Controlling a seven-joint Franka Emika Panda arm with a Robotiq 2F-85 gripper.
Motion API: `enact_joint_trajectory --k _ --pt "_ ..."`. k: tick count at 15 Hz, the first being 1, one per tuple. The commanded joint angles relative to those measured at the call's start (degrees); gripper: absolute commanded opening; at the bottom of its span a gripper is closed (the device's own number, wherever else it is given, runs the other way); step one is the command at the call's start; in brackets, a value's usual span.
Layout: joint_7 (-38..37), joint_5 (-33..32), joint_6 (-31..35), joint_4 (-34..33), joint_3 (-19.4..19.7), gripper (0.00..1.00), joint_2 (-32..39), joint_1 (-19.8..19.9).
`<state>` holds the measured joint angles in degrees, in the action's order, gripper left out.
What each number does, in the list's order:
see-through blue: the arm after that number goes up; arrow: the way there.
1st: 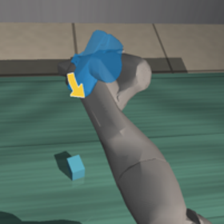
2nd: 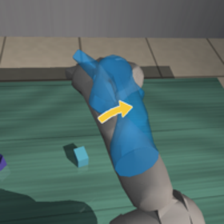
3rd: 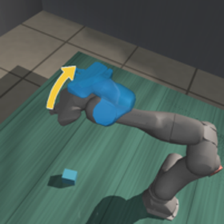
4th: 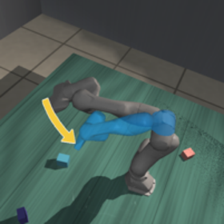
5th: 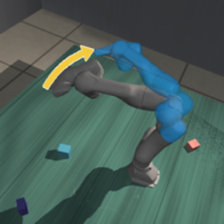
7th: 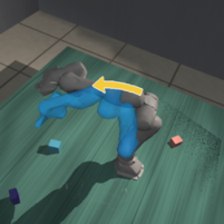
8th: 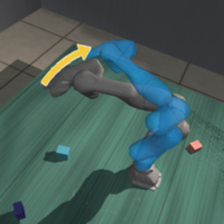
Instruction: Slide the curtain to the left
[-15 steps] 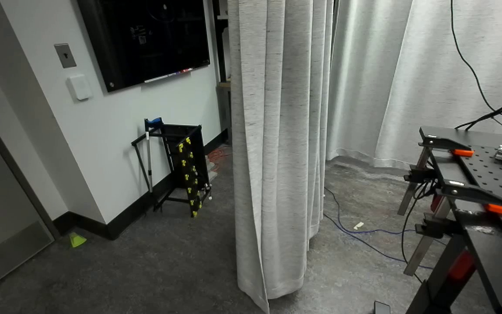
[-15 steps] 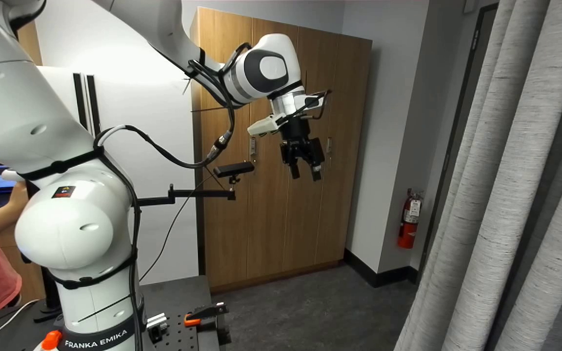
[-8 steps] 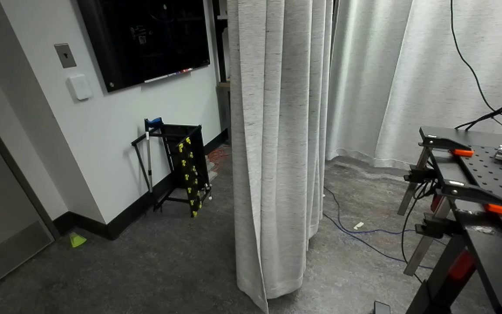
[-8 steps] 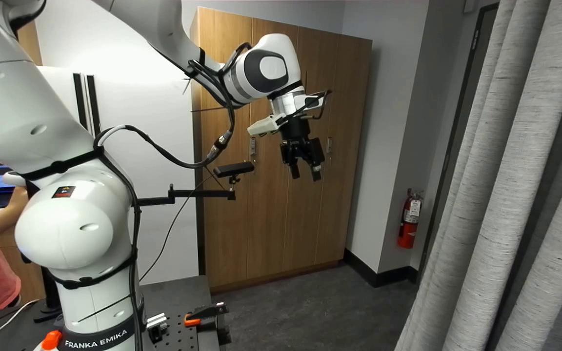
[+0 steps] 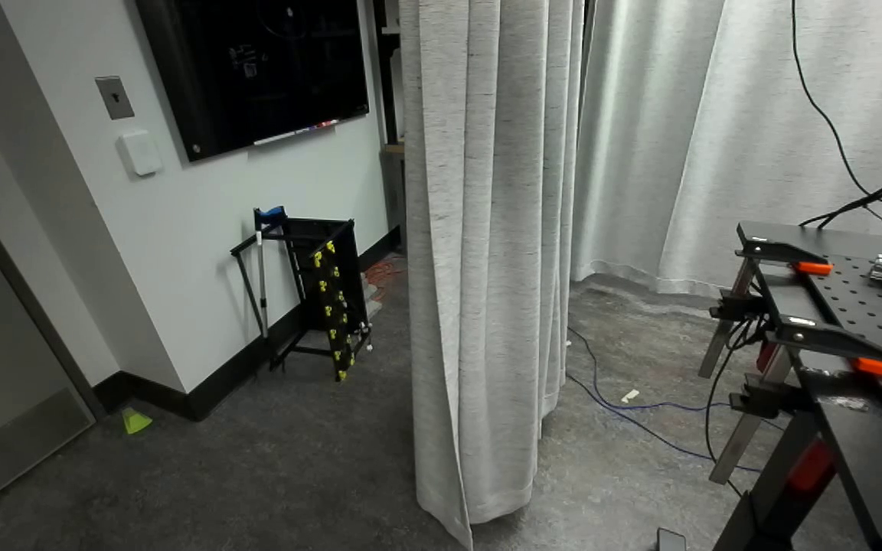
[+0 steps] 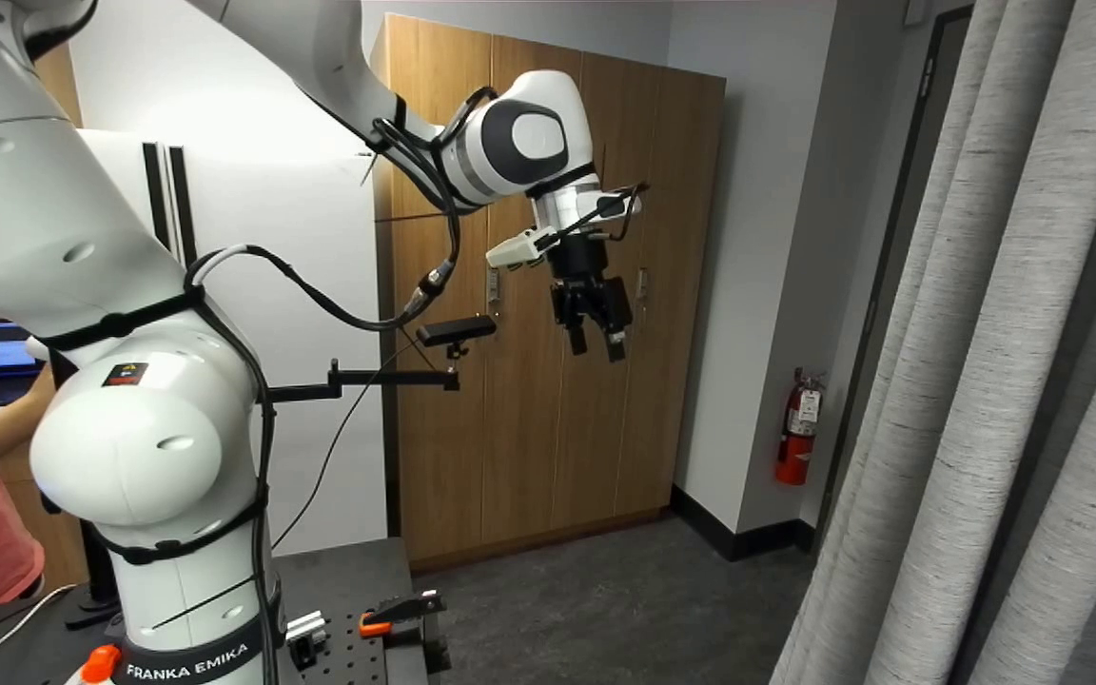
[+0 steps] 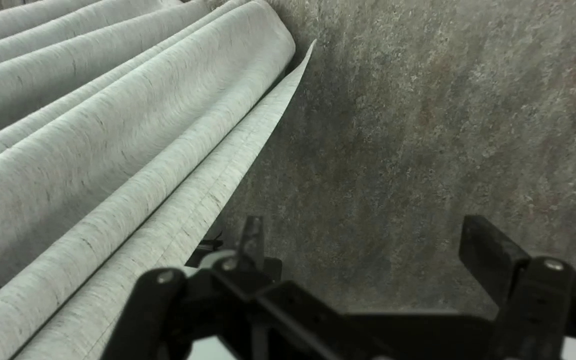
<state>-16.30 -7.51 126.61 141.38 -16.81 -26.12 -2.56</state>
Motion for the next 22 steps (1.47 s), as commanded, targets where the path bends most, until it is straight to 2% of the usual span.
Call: enact_joint_trajectory --k 1,4,7,13,17,22 --pt "-5.2 -1.1 -2.4 -1.3 0.6 1.00 0.9 0.5" --pt "-9.6 -3.6 -1.8 -2.1 -0.4 1.00 2.1 2.0" --pt "-15.5 -9.6 -1.4 -3.7 -1.3 1.00 3.1 4.2" --pt "-25.7 -24.6 -4.9 -8.8 -1.8 1.00 4.1 8.2" --pt "-31.5 -33.4 -7.6 -11.8 -1.0 1.00 4.7 8.8" --pt "-39.6 -43.6 -8.5 -14.7 0.0 1.00 6.9 7.4"
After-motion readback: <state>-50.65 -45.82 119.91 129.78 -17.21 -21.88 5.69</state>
